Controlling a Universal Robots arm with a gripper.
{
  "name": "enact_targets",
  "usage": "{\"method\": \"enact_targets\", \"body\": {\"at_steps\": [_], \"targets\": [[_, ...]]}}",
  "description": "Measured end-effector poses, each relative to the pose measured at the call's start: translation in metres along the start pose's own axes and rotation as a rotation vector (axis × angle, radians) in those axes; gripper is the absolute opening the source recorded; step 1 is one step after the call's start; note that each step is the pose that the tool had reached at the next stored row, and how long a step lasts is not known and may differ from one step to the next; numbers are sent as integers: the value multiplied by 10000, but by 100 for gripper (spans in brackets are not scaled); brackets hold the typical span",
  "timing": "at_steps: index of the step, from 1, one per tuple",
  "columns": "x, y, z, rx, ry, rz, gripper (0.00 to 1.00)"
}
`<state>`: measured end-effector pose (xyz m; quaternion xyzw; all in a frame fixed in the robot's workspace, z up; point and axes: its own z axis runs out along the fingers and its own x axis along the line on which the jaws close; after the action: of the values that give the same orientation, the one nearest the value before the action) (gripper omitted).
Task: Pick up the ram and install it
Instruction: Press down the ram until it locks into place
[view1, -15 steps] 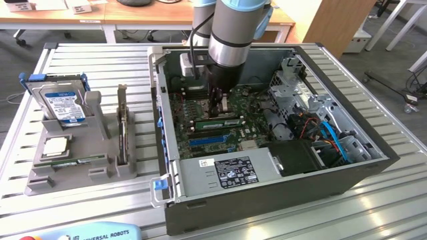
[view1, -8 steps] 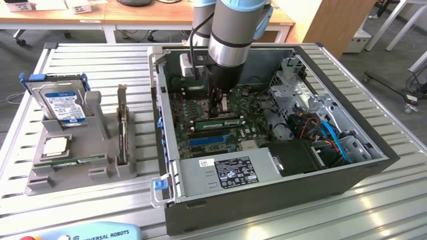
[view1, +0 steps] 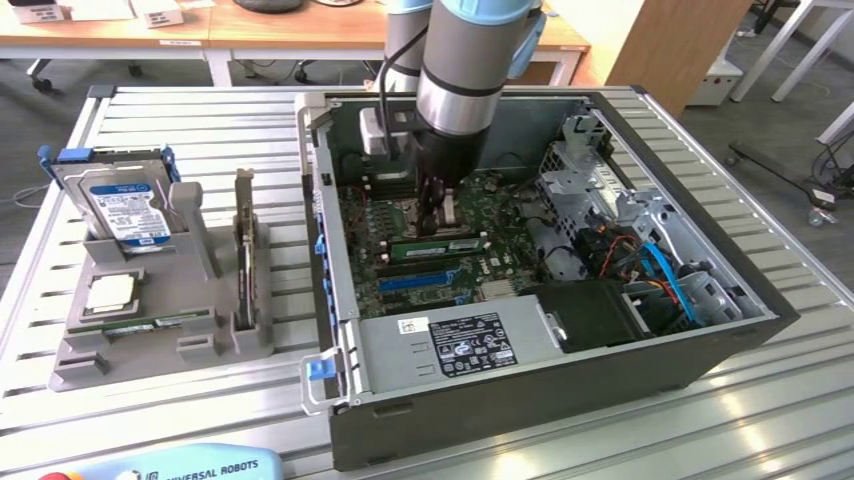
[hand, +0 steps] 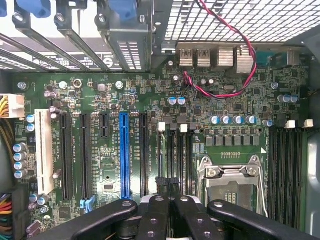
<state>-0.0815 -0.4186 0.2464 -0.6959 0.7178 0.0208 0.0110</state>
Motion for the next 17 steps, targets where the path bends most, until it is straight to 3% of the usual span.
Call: {"method": "enact_targets", "body": {"at_steps": [17], "targets": [[13, -1, 59, 0, -1, 1, 10]]}}
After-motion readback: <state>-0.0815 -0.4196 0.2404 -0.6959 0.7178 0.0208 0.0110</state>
